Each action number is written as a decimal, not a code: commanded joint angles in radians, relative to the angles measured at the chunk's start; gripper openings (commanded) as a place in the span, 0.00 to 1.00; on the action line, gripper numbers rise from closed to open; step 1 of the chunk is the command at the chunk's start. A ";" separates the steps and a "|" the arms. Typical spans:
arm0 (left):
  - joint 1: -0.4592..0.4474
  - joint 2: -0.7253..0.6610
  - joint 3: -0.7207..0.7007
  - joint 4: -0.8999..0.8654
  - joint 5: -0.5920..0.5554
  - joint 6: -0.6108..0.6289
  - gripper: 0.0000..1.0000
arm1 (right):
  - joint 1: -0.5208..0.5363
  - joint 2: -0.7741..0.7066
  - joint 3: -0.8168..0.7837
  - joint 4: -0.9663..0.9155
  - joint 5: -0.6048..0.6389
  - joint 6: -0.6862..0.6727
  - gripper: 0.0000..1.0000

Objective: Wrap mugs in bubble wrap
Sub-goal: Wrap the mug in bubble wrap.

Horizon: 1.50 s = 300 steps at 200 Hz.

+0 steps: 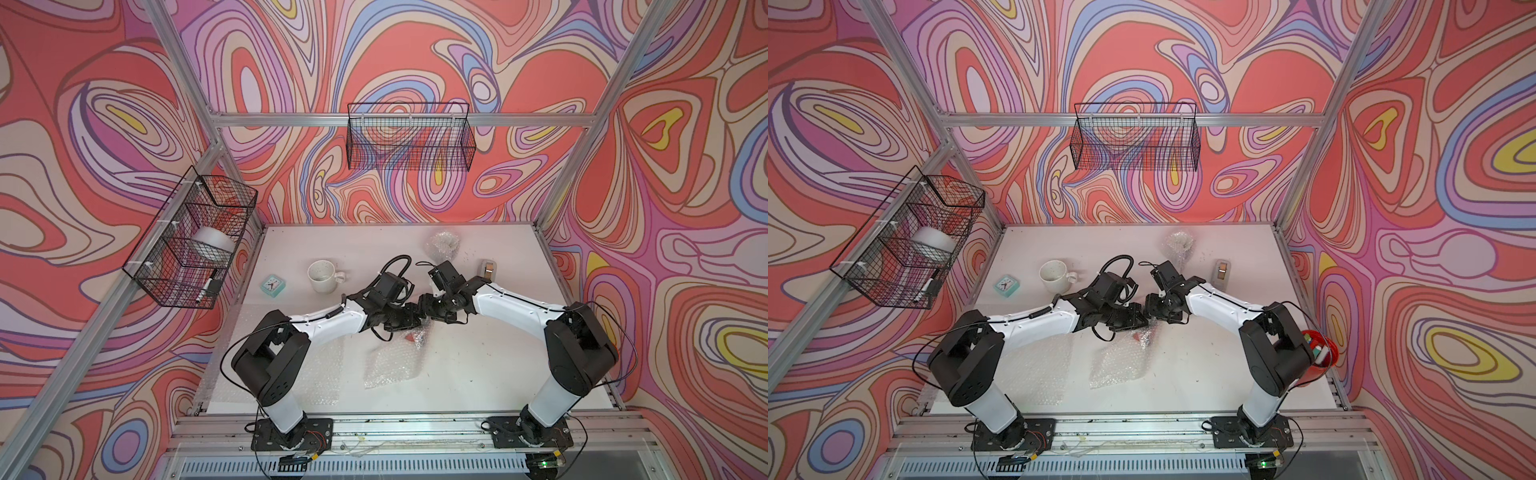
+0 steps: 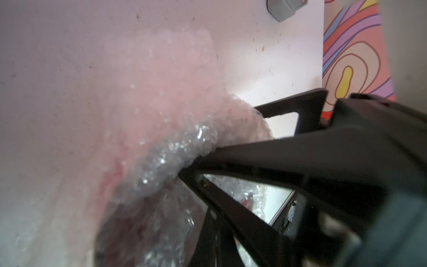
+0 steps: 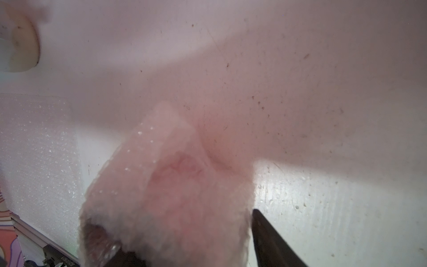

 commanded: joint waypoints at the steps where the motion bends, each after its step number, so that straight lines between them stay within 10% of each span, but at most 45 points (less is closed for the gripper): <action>1: -0.014 -0.078 -0.036 0.014 0.051 0.002 0.05 | -0.006 0.040 -0.036 0.001 0.095 0.043 0.63; 116: -0.006 -0.287 -0.120 0.050 -0.006 0.009 0.22 | 0.022 0.048 -0.027 -0.014 0.116 0.035 0.48; 204: 0.022 -0.150 0.045 -0.318 -0.369 0.061 0.77 | 0.044 0.033 -0.025 -0.004 0.113 0.041 0.45; 300: 0.004 0.034 0.023 -0.287 -0.332 0.043 0.78 | 0.047 -0.042 -0.032 0.009 0.095 0.020 0.53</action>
